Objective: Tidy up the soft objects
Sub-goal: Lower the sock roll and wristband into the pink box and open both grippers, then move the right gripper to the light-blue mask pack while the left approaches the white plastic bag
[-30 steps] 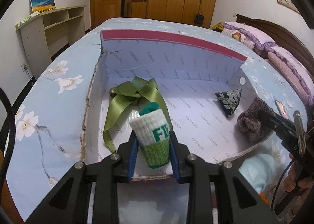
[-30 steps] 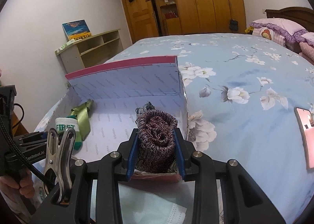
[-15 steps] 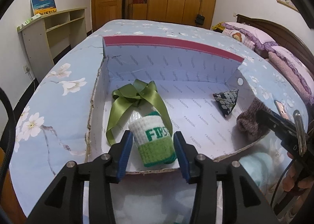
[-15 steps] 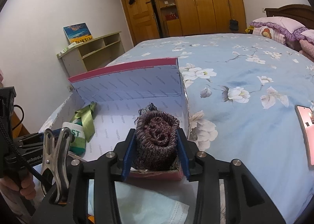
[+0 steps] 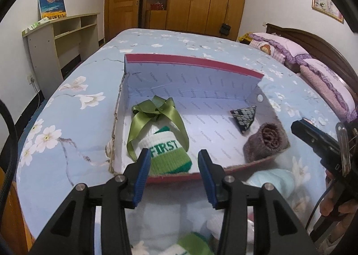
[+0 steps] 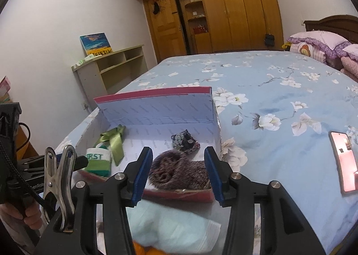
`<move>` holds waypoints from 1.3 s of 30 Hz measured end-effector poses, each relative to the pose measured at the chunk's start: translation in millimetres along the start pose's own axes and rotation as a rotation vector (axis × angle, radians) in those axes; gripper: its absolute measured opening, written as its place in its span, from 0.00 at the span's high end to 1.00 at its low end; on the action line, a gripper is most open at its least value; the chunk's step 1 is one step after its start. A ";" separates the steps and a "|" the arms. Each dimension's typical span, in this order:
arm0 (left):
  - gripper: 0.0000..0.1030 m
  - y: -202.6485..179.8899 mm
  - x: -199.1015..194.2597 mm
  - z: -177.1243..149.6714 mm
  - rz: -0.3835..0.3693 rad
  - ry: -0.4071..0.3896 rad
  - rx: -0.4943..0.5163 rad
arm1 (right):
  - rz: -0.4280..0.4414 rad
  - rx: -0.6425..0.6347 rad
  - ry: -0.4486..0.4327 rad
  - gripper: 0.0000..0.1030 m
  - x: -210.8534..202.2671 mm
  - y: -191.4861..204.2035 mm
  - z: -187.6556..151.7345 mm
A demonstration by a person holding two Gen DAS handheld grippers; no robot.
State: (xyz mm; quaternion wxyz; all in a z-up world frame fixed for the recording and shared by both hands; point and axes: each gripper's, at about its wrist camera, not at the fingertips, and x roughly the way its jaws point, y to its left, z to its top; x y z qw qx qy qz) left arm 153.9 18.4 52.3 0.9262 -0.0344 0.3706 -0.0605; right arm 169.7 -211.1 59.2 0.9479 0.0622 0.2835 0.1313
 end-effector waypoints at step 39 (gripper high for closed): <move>0.55 -45.4 -16.3 -55.3 -0.152 0.120 0.037 | 0.025 -0.051 0.077 0.52 -48.7 10.2 -65.1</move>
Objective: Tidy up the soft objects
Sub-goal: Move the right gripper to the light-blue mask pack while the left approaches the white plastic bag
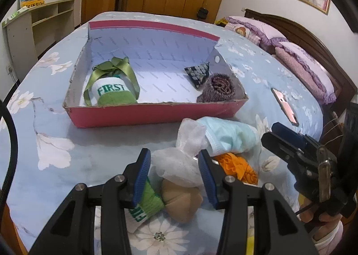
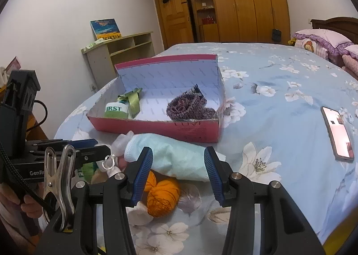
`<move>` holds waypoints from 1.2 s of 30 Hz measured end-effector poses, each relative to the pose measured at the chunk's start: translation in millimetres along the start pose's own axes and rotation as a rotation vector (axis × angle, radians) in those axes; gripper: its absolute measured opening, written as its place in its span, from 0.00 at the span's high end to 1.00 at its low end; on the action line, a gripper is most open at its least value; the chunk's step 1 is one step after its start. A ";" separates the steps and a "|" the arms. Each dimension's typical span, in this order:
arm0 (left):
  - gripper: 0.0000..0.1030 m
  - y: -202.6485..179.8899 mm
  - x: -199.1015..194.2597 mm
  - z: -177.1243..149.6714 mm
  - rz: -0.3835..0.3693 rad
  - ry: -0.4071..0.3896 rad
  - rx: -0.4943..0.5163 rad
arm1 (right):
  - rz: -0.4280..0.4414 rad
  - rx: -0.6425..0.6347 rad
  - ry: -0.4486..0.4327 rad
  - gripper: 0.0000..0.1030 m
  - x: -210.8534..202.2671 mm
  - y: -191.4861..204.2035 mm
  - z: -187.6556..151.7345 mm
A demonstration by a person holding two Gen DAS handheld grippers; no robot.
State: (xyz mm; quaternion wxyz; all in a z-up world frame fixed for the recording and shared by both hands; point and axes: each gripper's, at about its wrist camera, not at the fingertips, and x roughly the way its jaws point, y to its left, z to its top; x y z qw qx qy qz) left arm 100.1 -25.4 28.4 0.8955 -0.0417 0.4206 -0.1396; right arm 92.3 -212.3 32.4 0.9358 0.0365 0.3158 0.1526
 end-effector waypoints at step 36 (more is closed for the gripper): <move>0.90 2.0 -13.1 -1.8 -0.042 -0.044 -0.008 | -0.041 -0.133 0.126 0.39 34.7 -6.0 -18.1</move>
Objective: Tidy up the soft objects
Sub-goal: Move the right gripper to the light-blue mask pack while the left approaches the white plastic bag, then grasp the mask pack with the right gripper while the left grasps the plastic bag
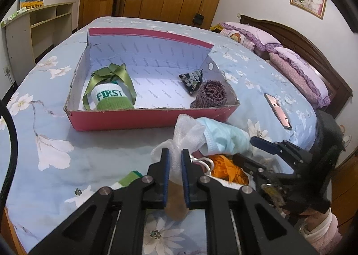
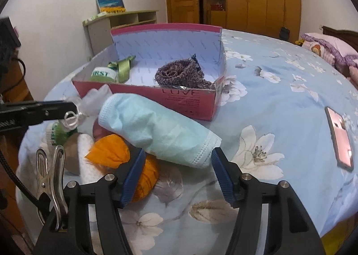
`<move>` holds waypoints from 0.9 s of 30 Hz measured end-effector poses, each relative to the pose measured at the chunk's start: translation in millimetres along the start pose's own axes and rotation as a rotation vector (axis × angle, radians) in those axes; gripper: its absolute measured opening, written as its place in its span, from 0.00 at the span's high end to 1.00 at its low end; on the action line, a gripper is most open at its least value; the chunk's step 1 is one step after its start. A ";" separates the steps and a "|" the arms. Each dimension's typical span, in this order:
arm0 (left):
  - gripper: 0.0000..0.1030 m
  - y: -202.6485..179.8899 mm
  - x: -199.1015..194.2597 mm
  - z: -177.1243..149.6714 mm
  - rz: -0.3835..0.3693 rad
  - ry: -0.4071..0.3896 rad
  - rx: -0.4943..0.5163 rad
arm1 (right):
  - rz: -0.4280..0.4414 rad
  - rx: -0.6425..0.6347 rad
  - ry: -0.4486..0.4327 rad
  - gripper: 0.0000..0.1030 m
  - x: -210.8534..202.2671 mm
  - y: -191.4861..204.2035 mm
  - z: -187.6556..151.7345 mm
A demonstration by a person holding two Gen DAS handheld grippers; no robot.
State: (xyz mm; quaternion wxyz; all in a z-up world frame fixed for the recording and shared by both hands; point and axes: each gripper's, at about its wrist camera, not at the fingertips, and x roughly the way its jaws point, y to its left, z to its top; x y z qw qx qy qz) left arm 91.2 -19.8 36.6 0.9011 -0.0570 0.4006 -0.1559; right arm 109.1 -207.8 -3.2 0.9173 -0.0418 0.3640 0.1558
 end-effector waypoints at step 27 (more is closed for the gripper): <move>0.90 28.7 -36.0 5.5 0.033 -0.090 -0.076 | -0.026 -0.164 -0.178 0.95 -28.6 47.0 25.5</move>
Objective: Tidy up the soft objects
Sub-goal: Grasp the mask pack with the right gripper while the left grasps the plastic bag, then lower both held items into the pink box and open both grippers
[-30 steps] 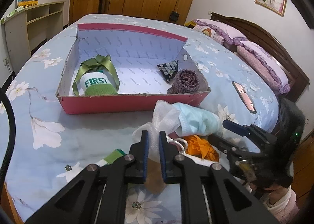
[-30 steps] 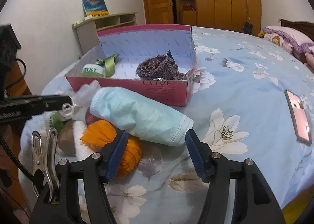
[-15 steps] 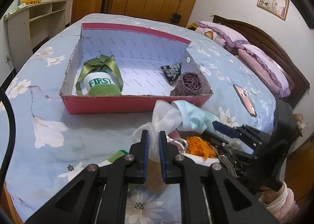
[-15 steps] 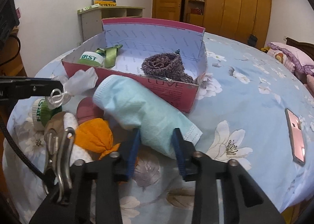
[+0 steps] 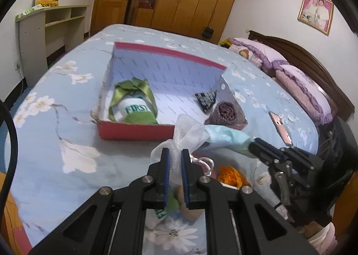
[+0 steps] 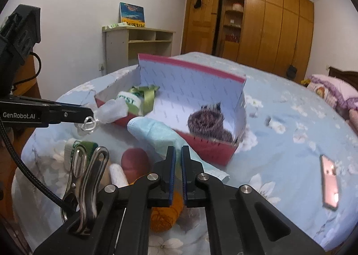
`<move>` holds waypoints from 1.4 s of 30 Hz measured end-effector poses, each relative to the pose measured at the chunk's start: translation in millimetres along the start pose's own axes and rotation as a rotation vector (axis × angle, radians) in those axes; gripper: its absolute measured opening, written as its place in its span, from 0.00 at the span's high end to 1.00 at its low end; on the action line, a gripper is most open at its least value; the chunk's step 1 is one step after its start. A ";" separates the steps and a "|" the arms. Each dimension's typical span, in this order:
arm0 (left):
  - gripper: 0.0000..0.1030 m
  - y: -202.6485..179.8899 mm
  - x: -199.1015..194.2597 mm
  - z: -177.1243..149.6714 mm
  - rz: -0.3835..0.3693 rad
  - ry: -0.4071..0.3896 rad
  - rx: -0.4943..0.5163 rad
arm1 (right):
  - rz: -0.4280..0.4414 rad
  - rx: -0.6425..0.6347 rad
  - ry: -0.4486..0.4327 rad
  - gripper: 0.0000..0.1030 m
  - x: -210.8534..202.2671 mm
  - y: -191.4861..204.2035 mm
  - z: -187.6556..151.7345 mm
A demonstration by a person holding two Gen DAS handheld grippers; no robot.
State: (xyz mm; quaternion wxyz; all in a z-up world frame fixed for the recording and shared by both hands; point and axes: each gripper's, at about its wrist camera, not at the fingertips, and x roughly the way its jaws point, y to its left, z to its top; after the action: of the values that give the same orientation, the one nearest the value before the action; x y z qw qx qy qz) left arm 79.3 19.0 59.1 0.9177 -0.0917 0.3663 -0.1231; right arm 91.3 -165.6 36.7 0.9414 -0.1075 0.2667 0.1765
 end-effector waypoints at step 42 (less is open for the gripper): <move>0.90 -24.9 70.1 61.7 0.053 -0.014 0.068 | -0.071 0.008 -0.047 0.95 54.9 -50.4 84.7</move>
State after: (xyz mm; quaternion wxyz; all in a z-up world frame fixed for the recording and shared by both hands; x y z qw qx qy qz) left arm 167.4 -20.5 64.1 0.9257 -0.0516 0.3580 -0.1103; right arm 193.9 -171.5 83.2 0.9534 -0.1090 0.2413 0.1445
